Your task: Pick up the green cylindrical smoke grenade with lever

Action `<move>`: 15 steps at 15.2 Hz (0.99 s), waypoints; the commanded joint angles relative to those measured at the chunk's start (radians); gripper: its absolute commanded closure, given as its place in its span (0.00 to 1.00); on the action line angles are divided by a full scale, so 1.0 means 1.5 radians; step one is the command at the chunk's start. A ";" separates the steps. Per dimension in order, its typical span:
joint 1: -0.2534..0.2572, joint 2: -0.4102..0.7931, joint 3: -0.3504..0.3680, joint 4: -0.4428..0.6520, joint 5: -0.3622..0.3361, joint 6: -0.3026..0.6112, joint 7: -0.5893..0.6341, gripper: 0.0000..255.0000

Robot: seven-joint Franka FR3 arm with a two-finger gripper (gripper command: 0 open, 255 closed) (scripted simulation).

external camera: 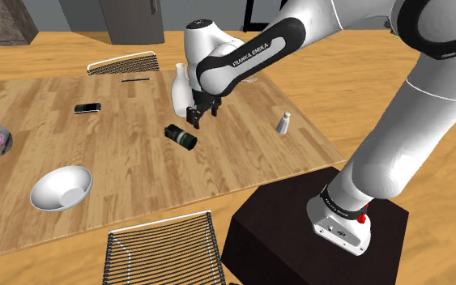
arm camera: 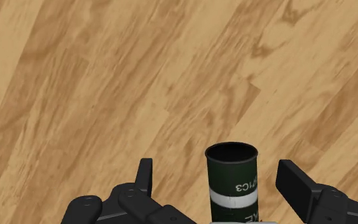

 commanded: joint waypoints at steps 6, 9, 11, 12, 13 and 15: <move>0.032 0.183 -0.010 0.144 -0.078 0.047 0.055 0.00; 0.051 0.260 -0.021 0.220 -0.104 0.053 0.069 0.00; 0.058 0.290 -0.026 0.246 -0.113 0.059 0.074 0.00; 0.059 0.296 -0.027 0.245 -0.115 0.066 0.076 0.00; 0.060 0.302 -0.029 0.245 -0.117 0.072 0.078 0.00; 0.062 0.314 -0.032 0.245 -0.122 0.084 0.082 0.00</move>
